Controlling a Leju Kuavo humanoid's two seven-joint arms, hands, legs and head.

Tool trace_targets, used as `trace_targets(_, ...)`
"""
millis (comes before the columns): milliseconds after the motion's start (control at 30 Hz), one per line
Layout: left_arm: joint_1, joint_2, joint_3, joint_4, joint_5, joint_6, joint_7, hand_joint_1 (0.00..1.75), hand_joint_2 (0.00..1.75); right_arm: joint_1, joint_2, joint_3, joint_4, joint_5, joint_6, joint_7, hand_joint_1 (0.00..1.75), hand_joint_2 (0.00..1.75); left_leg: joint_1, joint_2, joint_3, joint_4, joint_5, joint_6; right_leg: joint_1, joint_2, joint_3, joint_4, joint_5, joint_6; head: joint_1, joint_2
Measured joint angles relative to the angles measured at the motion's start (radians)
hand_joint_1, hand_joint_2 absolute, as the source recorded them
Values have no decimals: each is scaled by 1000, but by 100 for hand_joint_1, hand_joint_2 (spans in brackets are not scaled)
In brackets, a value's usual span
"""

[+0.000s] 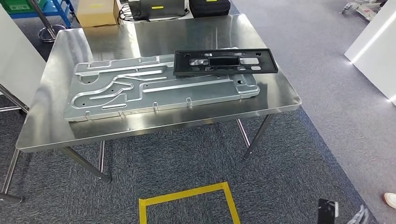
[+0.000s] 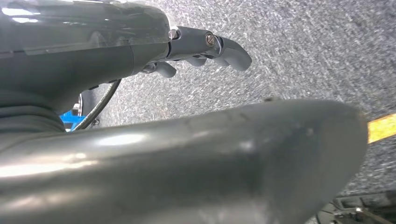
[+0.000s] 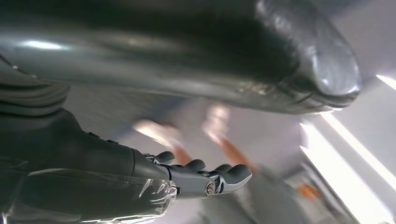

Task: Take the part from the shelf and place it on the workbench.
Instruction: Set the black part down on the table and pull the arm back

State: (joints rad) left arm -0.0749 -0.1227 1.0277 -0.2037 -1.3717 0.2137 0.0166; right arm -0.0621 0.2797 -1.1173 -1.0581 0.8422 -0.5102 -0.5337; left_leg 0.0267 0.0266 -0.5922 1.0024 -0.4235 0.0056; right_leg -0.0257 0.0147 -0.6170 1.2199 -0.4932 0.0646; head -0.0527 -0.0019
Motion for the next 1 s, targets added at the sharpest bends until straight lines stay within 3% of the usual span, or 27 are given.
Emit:
trace_targets(67,-7,3,0,-1,-2,4,-5,0,0,-1,45,-36,60,31,-18,13,0,0,-3,-1,-24,15,14,-13,0,5,113,-146,-26,-11,-1,0)
trace_targets(100,-10,4,0,-1,-4,5,-7,0,0,-3,51,-51,100,41,-28,19,0,0,-4,-2,-30,19,23,-19,3,5,148,-197,-45,-20,-1,0)
trace_targets(133,-11,4,-1,-2,-6,6,-8,0,0,-5,46,-63,137,48,-39,23,0,0,-4,-4,-34,18,32,-26,7,4,159,-221,-54,-31,-2,0)
trace_targets(200,-10,5,-1,-2,-9,7,-8,0,0,-6,43,-82,221,57,-45,46,0,0,1,-8,-40,17,40,-39,10,-4,147,-226,-37,-52,-2,0)
trace_targets(233,-9,5,-1,-1,-10,8,-8,0,0,-8,40,-89,263,58,-31,67,0,0,3,-10,-46,29,18,-43,10,-8,136,-227,-25,-62,-2,0)
trace_targets(267,-8,6,-1,-1,-11,8,-8,0,0,-10,36,-95,309,54,-1,96,0,0,5,-12,-57,58,-22,-45,9,-12,123,-229,-12,-71,-2,0)
trace_targets(333,-8,6,-1,-1,-12,8,-7,0,0,-15,24,-107,397,44,61,141,0,0,6,-15,-82,168,-131,-47,12,-18,92,-228,14,-81,-2,0)
trace_targets(367,-8,6,-1,-2,-13,8,-7,0,0,-16,19,-112,435,39,83,153,0,0,6,-16,-89,230,-166,-47,14,-20,74,-227,27,-83,-2,0)
trace_targets(400,-8,6,-1,-2,-14,8,-7,0,0,-17,17,-117,464,37,92,159,0,0,6,-16,-87,277,-175,-47,17,-23,55,-225,41,-83,-2,0)
trace_targets(467,-9,7,-1,-2,-14,8,-7,0,0,-19,15,-123,507,35,99,165,0,0,4,-16,-43,287,-128,-42,22,-27,18,-221,66,-81,-2,0)
trace_targets(500,-10,8,-1,-2,-14,8,-7,0,0,-21,13,-125,523,35,102,169,0,0,2,-16,3,243,-99,-36,23,-28,2,-219,78,-79,-2,0)
trace_targets(533,-12,9,-2,-2,-15,8,-7,0,0,-23,11,-126,538,38,106,181,0,0,-2,-16,63,173,-90,-29,24,-29,-10,-216,89,-76,-3,0)
trace_targets(600,-18,11,-3,-3,-22,8,-7,0,0,-28,0,-124,573,61,115,246,0,0,-12,-15,170,20,-116,-17,26,-33,-25,-214,112,-67,-2,0)
trace_targets(633,-21,12,-5,-3,-28,7,-6,0,0,-30,-6,-120,594,81,121,297,0,0,-16,-16,196,-26,-131,-13,26,-36,-29,-215,124,-61,-2,0)
trace_targets(700,-20,11,-8,-3,-42,4,-1,0,0,-32,-24,-108,641,116,146,406,0,0,-18,-15,192,-50,-126,-3,23,-39,-35,-217,142,-49,-2,0)
trace_targets(733,-18,10,-10,-3,-48,2,2,0,0,-33,-33,-102,666,125,162,445,0,0,-18,-14,182,-50,-114,5,20,-36,-40,-210,127,-43,-2,0)
trace_targets(767,-17,10,-10,-3,-51,1,4,0,0,-33,-41,-97,689,130,176,473,0,0,-17,-12,171,-52,-100,13,18,-32,-49,-187,92,-37,-2,0)
trace_targets(800,-16,9,-11,-3,-54,0,5,0,0,-32,-45,-93,707,132,186,492,0,0,-16,-10,156,-52,-87,19,15,-27,-61,-143,37,-33,-2,0)
trace_targets(833,-15,9,-13,-3,-57,0,6,0,0,-32,-46,-90,722,134,198,506,0,44,-18,-11,139,-51,-73,23,14,-24,-75,-84,-23,-29,-2,0)
trace_targets(867,-15,9,-15,-3,-60,1,5,0,0,-33,-46,-87,736,141,217,523,0,87,-19,-10,121,-48,-61,25,13,-22,-85,-18,-65,-26,-2,0)
trace_targets(900,-15,9,-18,-3,-63,2,5,0,0,-34,-46,-81,750,158,244,540,0,131,-20,-10,102,-44,-48,24,13,-21,-90,37,-80,-23,-2,0)
trace_targets(933,-15,8,-23,-3,-67,2,4,0,0,-35,-46,-70,763,187,270,555,0,175,-21,-10,81,-38,-36,23,13,-20,-82,69,-67,-22,-2,0)
trace_targets(967,-16,8,-27,-3,-71,3,5,0,0,-36,-46,-52,776,230,290,568,0,175,-21,-10,59,-30,-25,20,12,-20,-60,70,-38,-22,-2,0)
trace_targets(1000,-17,7,-31,-3,-76,3,6,0,0,-36,-46,-27,787,282,298,577,0,175,-22,-11,37,-21,-15,18,12,-20,-21,37,-9,-24,-2,0)
